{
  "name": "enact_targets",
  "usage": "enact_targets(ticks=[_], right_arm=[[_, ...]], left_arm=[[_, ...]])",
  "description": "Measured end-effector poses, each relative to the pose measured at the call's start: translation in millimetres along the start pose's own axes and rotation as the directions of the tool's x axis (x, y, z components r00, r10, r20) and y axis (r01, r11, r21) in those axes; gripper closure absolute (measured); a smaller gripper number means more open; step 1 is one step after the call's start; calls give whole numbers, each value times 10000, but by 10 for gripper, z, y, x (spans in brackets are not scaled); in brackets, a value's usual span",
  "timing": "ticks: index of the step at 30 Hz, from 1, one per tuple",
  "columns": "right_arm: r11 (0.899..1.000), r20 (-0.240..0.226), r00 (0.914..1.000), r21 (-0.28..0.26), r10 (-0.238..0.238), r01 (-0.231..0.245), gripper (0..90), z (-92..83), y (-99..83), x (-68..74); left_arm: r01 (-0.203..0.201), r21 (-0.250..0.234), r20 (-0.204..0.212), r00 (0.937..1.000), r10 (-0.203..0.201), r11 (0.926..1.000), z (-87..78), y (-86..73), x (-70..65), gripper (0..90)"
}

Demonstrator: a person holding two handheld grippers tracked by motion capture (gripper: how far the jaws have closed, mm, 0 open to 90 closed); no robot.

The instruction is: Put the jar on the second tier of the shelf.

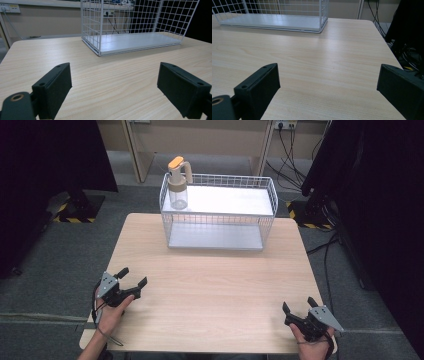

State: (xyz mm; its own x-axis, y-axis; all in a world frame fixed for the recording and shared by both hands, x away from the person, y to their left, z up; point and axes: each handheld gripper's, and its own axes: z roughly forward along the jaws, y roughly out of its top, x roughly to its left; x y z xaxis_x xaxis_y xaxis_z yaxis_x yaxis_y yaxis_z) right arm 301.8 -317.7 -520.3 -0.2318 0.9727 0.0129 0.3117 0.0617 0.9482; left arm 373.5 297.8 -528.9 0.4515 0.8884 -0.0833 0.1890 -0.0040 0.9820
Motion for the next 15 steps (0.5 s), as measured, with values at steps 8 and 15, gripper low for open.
enact_targets(ticks=[8,15], right_arm=[[10000,9,10000,20,-9,9,46,1,1,2],[10000,14,10000,36,-6,6,46,1,1,6]], left_arm=[[-74,99,-160,9998,76,9999,-53,-18,52,118],[-81,115,-250,9997,84,9999,-90,-22,87,120]])
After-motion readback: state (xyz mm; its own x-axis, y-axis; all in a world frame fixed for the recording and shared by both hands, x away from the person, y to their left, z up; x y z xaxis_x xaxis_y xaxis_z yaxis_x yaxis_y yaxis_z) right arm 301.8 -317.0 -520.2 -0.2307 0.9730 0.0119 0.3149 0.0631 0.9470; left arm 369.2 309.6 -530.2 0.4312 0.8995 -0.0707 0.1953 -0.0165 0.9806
